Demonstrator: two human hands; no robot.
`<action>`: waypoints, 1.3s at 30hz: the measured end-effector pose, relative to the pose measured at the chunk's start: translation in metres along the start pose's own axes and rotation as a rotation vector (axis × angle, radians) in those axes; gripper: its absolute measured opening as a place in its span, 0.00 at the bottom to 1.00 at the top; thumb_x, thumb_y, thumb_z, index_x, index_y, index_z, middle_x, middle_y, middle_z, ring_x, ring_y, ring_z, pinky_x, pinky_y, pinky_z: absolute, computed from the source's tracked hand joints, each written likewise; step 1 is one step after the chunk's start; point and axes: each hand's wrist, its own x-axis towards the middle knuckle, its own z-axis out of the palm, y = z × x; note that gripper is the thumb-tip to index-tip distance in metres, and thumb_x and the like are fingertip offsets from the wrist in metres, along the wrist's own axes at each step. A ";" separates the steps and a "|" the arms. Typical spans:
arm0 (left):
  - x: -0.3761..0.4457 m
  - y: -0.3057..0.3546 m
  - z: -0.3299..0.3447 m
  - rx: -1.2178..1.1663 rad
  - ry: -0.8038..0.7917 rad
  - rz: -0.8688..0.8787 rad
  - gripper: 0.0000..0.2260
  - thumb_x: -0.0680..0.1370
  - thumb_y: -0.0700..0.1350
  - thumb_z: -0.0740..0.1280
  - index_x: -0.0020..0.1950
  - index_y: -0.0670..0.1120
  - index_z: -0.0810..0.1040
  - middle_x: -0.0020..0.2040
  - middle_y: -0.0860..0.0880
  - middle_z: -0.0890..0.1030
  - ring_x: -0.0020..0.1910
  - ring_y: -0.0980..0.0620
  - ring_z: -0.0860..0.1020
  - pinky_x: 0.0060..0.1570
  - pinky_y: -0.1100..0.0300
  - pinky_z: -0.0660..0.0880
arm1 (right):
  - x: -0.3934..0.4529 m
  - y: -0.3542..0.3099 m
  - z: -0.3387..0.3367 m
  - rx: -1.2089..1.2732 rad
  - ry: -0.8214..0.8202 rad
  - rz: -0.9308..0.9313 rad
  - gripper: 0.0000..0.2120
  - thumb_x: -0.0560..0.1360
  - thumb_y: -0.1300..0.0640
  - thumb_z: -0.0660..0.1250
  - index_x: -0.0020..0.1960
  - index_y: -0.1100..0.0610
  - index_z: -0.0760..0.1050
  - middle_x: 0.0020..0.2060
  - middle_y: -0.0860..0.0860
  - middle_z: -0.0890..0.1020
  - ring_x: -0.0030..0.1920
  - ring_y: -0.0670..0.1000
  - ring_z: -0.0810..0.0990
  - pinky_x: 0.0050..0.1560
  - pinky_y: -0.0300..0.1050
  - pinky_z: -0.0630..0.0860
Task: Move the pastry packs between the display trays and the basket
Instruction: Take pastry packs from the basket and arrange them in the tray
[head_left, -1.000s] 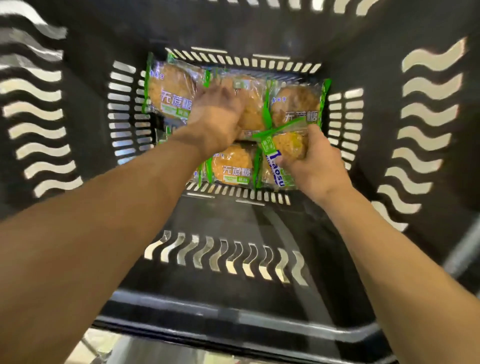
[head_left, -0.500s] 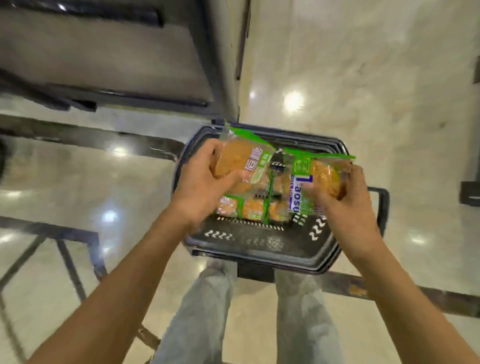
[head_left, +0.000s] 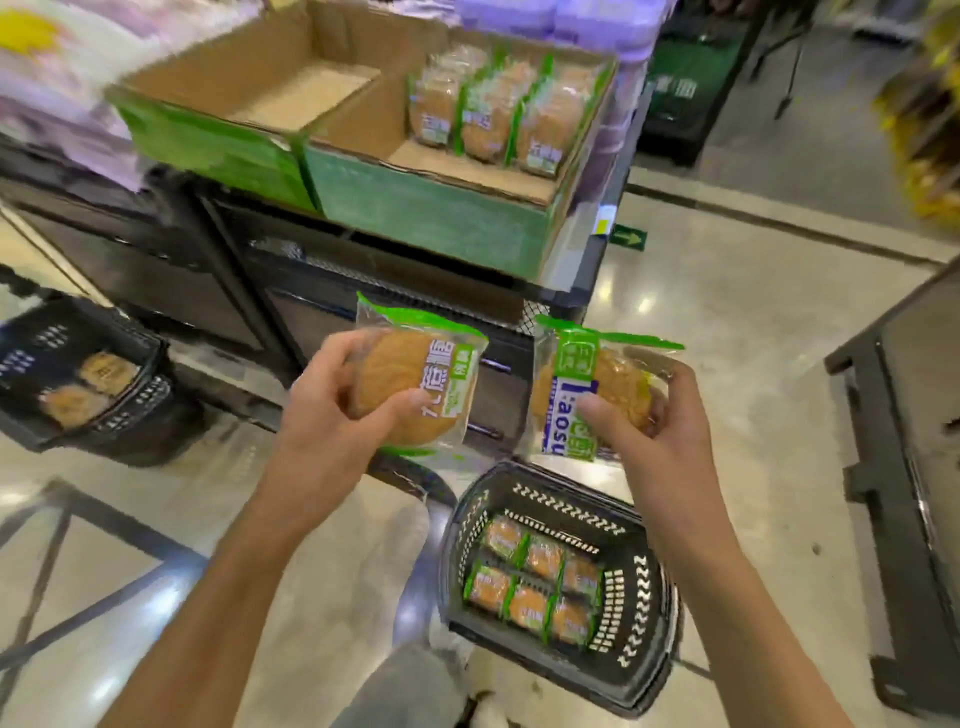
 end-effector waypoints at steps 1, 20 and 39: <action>-0.003 0.008 -0.016 -0.025 0.029 0.007 0.22 0.71 0.35 0.76 0.63 0.43 0.76 0.47 0.56 0.85 0.45 0.61 0.83 0.43 0.69 0.78 | 0.001 -0.012 0.015 0.003 -0.027 -0.028 0.20 0.75 0.61 0.74 0.63 0.48 0.71 0.51 0.47 0.85 0.50 0.47 0.85 0.44 0.41 0.81; 0.212 -0.026 -0.256 -0.128 0.070 0.039 0.18 0.72 0.41 0.77 0.57 0.57 0.77 0.46 0.59 0.85 0.43 0.61 0.83 0.37 0.68 0.78 | 0.140 -0.088 0.294 -0.118 0.013 -0.140 0.22 0.73 0.63 0.75 0.63 0.51 0.74 0.52 0.49 0.85 0.52 0.51 0.85 0.53 0.50 0.82; 0.580 -0.023 -0.073 0.837 -0.710 0.514 0.23 0.75 0.53 0.75 0.66 0.51 0.70 0.39 0.59 0.75 0.48 0.49 0.78 0.44 0.54 0.69 | 0.419 -0.069 0.222 -0.341 0.253 -0.094 0.27 0.70 0.47 0.78 0.64 0.40 0.72 0.56 0.44 0.84 0.57 0.47 0.83 0.60 0.61 0.78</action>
